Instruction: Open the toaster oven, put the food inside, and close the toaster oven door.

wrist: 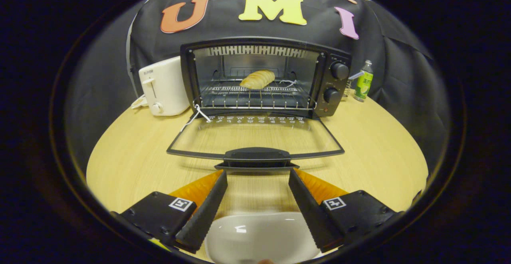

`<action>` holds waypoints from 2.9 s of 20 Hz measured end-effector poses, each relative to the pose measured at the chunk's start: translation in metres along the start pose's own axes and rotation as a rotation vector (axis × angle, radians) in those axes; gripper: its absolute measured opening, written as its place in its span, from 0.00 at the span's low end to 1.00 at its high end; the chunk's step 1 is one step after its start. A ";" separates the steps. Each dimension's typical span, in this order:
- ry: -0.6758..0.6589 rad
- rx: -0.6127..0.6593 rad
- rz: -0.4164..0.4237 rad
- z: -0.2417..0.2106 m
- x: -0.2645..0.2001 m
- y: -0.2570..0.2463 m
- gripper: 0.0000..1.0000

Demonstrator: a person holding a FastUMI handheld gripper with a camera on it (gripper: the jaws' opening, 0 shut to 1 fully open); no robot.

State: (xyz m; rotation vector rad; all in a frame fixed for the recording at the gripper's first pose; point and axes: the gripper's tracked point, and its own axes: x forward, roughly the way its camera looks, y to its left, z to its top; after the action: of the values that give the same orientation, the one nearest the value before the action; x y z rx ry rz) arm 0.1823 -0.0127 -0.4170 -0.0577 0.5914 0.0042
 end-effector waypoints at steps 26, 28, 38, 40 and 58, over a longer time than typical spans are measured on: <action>-0.174 0.059 0.021 0.048 -0.015 0.004 1.00; -0.221 0.035 0.009 0.059 -0.022 0.004 1.00; -0.390 0.078 0.025 0.143 -0.031 0.004 1.00; -0.411 0.067 0.019 0.165 -0.027 0.005 1.00; -0.578 0.026 0.064 0.218 -0.235 -0.006 1.00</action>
State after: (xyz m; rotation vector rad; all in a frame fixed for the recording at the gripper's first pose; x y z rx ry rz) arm 0.1084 -0.0038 -0.1053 -0.0109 0.0149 0.0730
